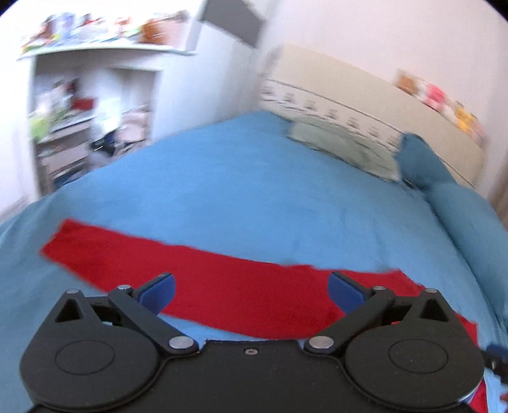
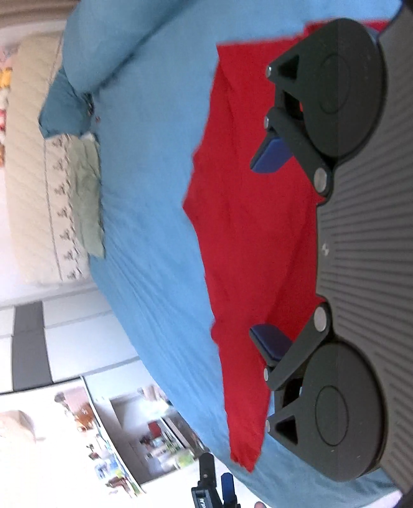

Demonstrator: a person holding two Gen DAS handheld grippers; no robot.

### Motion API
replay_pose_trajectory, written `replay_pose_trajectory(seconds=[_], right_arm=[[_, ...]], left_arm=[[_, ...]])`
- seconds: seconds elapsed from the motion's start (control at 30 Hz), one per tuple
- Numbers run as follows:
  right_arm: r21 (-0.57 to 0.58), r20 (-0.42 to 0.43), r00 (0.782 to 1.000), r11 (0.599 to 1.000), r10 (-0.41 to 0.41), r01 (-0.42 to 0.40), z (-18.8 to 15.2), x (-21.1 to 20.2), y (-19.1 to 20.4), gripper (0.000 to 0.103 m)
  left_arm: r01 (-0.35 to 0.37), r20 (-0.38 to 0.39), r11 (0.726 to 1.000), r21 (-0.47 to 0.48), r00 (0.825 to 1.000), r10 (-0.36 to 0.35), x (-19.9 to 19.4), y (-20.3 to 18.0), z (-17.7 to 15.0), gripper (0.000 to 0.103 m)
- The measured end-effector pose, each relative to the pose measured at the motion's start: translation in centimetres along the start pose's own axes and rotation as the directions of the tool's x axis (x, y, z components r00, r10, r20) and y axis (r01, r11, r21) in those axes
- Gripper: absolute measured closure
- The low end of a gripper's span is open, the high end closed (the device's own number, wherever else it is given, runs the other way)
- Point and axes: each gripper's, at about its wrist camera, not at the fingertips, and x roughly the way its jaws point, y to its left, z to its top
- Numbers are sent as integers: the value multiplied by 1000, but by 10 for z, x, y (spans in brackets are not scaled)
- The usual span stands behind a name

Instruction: Fold small clothes

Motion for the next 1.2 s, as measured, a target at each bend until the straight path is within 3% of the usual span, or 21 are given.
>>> replay_pose_trajectory(seconds=[0.23,0.33,0.5,0.57,0.67,0.73,0.8,0.93,1.03,1.2], right_arm=[[-70,-65,996,996,56,-60,-10,40,77,0],[-76,-93,993,994,71,-78,-15,58,101,0],[-106,-118,990,991,71,-84,-19,81,129,0],[-112,-121,990,990,68,-82,-19,86,135,0],[-112,-124,990,991,62,-76,-22,94,136,0],[-108,-128,990,991,59,-73,-24,98,134,0],[-102,-132,990,993,53,-67,-25,103,133,0],[-87,-138,989,994,46,-58,-25,107,132,0],[-79,-128,991,995,46,-56,-22,104,127,0],[-60,-93,995,998,28,-33,-15,91,108,0]], left_arm=[[-39,3,978,-205,999,40,23,93,-1,0],[-59,-19,958,-282,998,55,43,124,-5,5],[-80,-83,933,-352,995,54,79,159,-16,33],[-101,-99,930,-353,993,71,91,166,-19,39],[-102,-77,930,-352,994,79,97,171,-13,43],[-128,-78,932,-339,991,107,101,172,-9,59],[-150,-86,927,-343,988,128,107,177,-6,97],[-139,-82,920,-367,990,117,109,180,4,98],[-134,-39,938,-319,991,129,97,162,16,99],[-61,47,977,-206,996,72,73,101,41,99]])
